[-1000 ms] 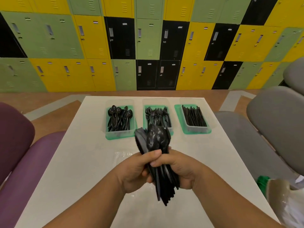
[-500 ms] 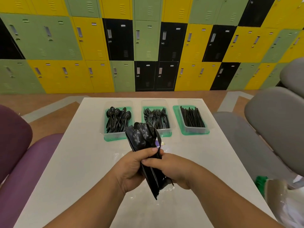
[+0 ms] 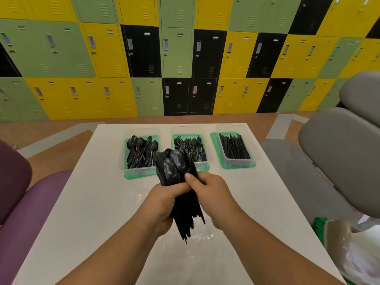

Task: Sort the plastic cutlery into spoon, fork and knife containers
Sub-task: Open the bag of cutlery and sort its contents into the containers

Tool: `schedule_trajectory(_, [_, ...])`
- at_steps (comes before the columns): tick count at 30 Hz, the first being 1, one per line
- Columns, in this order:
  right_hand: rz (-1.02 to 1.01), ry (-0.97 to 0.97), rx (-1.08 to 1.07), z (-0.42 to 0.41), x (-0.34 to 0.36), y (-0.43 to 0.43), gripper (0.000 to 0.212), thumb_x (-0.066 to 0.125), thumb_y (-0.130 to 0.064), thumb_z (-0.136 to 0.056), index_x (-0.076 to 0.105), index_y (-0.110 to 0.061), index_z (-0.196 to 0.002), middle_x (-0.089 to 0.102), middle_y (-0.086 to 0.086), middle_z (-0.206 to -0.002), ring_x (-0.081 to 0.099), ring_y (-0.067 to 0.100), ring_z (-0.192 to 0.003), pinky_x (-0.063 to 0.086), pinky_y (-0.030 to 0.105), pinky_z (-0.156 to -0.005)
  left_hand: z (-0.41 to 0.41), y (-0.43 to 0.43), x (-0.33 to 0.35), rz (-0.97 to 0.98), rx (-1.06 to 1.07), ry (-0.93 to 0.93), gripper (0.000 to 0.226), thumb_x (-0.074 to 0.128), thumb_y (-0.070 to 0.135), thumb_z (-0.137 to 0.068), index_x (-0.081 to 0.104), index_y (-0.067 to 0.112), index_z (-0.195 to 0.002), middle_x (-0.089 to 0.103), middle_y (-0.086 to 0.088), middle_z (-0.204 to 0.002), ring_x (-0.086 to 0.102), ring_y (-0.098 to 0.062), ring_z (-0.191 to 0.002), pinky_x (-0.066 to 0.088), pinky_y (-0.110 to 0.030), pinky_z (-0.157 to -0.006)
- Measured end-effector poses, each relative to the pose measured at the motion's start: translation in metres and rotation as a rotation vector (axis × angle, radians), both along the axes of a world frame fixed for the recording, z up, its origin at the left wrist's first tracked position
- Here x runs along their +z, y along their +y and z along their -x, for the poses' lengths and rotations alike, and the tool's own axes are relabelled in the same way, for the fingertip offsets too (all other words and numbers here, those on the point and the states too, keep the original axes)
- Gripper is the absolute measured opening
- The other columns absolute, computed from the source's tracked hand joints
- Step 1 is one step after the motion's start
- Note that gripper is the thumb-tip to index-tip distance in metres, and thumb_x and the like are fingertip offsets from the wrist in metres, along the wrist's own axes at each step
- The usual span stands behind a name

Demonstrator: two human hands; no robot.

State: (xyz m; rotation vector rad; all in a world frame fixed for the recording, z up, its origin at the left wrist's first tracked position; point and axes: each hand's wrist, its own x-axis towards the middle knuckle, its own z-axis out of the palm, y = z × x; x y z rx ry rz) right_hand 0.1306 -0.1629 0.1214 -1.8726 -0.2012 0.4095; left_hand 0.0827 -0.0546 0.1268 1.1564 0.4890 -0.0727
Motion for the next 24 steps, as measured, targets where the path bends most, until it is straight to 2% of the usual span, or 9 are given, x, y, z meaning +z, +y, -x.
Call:
schedule_trajectory(2, [-0.132, 0.122, -0.09, -0.001, -0.003, 0.001, 0.023, 0.054, -0.031, -0.096, 0.072, -0.019, -0.09, 0.074, 0.004, -0.086, 0.07, 0.017, -0.084, 0.057, 0.035, -0.082, 0.001, 0.002, 0.0, 0.022, 0.012, 0.023, 0.015, 0.06, 0.001, -0.084, 0.074, 0.003, -0.081, 0.073, -0.015, -0.076, 0.071, -0.025, -0.066, 0.057, -0.033, -0.06])
schedule_trajectory(5, [-0.302, 0.223, -0.225, -0.007, -0.006, 0.001, 0.027, 0.047, -0.024, -0.1, 0.067, -0.013, -0.085, 0.071, 0.007, -0.077, 0.069, 0.018, -0.074, 0.057, 0.035, -0.078, 0.001, 0.007, -0.002, 0.039, 0.056, 0.071, 0.009, 0.064, 0.001, -0.081, 0.073, 0.0, -0.082, 0.07, -0.014, -0.074, 0.068, -0.021, -0.067, 0.055, -0.032, -0.067])
schedule_trajectory(8, [-0.343, 0.275, -0.308, -0.012, -0.007, 0.0, 0.029, 0.046, -0.036, -0.1, 0.063, -0.013, -0.095, 0.055, -0.003, -0.051, 0.05, 0.015, -0.051, 0.046, 0.03, -0.057, 0.003, 0.008, -0.002, 0.06, 0.078, 0.101, 0.008, 0.066, 0.0, -0.081, 0.071, -0.003, -0.085, 0.07, -0.016, -0.071, 0.067, -0.023, -0.069, 0.053, -0.034, -0.07])
schedule_trajectory(10, [-0.317, 0.319, -0.286, -0.012, -0.009, 0.001, 0.033, 0.061, -0.044, -0.089, 0.06, -0.016, -0.104, 0.047, -0.006, -0.056, 0.041, 0.012, -0.052, 0.038, 0.028, -0.053, 0.003, 0.006, -0.002, 0.05, 0.079, 0.098, 0.006, 0.066, 0.001, -0.081, 0.071, -0.001, -0.083, 0.07, -0.014, -0.07, 0.068, -0.023, -0.069, 0.054, -0.034, -0.067])
schedule_trajectory(13, [-0.261, 0.324, -0.16, -0.007, -0.012, 0.006, 0.049, 0.08, -0.035, -0.074, 0.057, -0.014, -0.112, 0.056, -0.001, -0.08, 0.049, 0.011, -0.062, 0.038, 0.024, -0.055, 0.004, 0.003, -0.002, 0.003, 0.04, 0.058, 0.009, 0.065, 0.004, -0.083, 0.074, 0.005, -0.085, 0.074, -0.012, -0.074, 0.071, -0.022, -0.069, 0.054, -0.033, -0.065])
schedule_trajectory(18, [-0.209, 0.223, -0.061, -0.008, -0.009, 0.0, 0.014, 0.078, -0.028, -0.077, 0.073, -0.017, -0.085, 0.066, -0.008, -0.065, 0.056, 0.003, -0.055, 0.038, 0.016, -0.052, 0.005, 0.005, 0.0, -0.025, -0.032, 0.069, 0.017, 0.065, 0.004, -0.083, 0.073, 0.008, -0.097, 0.075, -0.015, -0.089, 0.072, -0.024, -0.081, 0.055, -0.032, -0.063])
schedule_trajectory(21, [-0.257, 0.207, -0.082, -0.01, -0.01, -0.002, 0.005, 0.075, -0.021, -0.08, 0.073, -0.017, -0.083, 0.069, -0.008, -0.067, 0.059, -0.002, -0.052, 0.041, 0.011, -0.049, 0.005, 0.007, 0.002, -0.013, -0.074, 0.096, 0.017, 0.067, 0.002, -0.081, 0.073, 0.004, -0.097, 0.073, -0.016, -0.085, 0.072, -0.024, -0.077, 0.055, -0.035, -0.067])
schedule_trajectory(22, [-0.263, 0.201, -0.09, -0.009, -0.011, -0.001, 0.005, 0.075, -0.019, -0.081, 0.073, -0.016, -0.084, 0.071, -0.005, -0.07, 0.063, 0.0, -0.057, 0.045, 0.014, -0.05, 0.004, 0.007, 0.003, -0.006, -0.077, 0.099, 0.017, 0.066, 0.001, -0.08, 0.073, 0.003, -0.096, 0.073, -0.017, -0.084, 0.071, -0.025, -0.077, 0.056, -0.037, -0.07])
schedule_trajectory(24, [-0.25, 0.165, -0.107, -0.007, -0.013, 0.002, 0.007, 0.073, -0.02, -0.081, 0.074, -0.014, -0.086, 0.074, 0.004, -0.078, 0.07, 0.014, -0.072, 0.058, 0.029, -0.064, 0.004, 0.006, 0.004, 0.011, -0.063, 0.099, 0.016, 0.065, 0.0, -0.081, 0.073, 0.002, -0.095, 0.072, -0.018, -0.083, 0.071, -0.026, -0.075, 0.055, -0.039, -0.073])
